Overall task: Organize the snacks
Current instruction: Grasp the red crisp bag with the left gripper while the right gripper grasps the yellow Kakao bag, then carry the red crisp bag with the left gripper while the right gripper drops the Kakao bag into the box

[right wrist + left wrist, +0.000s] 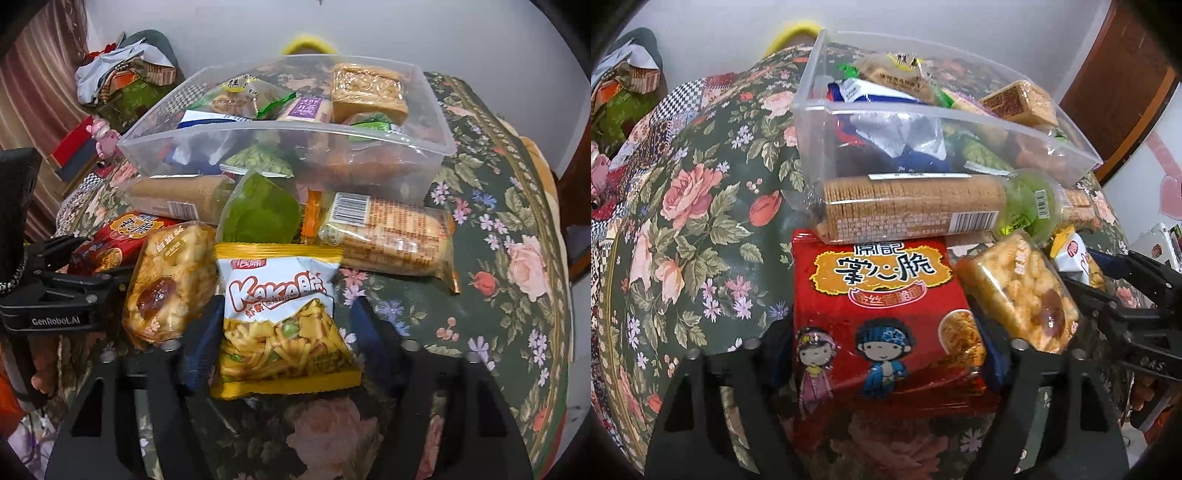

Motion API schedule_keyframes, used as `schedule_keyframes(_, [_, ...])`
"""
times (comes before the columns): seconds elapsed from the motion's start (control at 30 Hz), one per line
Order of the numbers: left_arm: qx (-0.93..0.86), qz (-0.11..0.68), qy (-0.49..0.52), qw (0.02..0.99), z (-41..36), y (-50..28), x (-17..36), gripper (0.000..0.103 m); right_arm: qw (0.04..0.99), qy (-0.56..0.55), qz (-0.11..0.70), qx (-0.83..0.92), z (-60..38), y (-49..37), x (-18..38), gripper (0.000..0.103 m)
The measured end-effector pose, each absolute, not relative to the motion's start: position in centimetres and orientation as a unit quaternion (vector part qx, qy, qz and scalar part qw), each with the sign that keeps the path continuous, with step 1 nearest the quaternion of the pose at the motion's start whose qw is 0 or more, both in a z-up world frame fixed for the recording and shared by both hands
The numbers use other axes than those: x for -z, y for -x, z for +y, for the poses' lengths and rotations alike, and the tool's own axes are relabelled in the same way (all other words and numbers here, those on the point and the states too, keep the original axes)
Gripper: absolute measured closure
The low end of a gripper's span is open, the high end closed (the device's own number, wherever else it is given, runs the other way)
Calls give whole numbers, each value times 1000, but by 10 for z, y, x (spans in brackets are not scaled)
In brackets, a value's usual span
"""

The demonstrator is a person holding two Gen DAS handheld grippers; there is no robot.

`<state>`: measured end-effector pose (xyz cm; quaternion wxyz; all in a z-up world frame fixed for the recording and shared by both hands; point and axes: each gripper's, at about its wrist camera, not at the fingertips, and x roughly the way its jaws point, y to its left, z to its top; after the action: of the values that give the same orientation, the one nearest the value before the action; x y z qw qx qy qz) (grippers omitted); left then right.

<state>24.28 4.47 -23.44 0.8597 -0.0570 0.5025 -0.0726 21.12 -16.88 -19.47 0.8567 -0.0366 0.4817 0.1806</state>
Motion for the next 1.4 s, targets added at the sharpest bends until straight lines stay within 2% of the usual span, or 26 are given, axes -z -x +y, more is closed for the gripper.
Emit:
schedule_keyframes(0.1, [69,495,50,864,43,-237,230,33,858,22,480,-182,-175,-211,194,55])
schedule_keyframes(0.2, [68,494,50,865,44,-231,228,34,859,10,480,-180,-181,-207,192,57])
schedule_keyframes(0.63, [75,492,50,866,51,-193,211,34,873,11,457,-169,-195,-188,170,57])
schedule_keyframes(0.87, [73,455,40,887,48,-177,176,34,884,7,436,-169,-196,-185,153,57])
schedule_keyframes(1.4, [74,394,51,915,53,-214,123,34,905,0,387,-178,-187,-208,117,57])
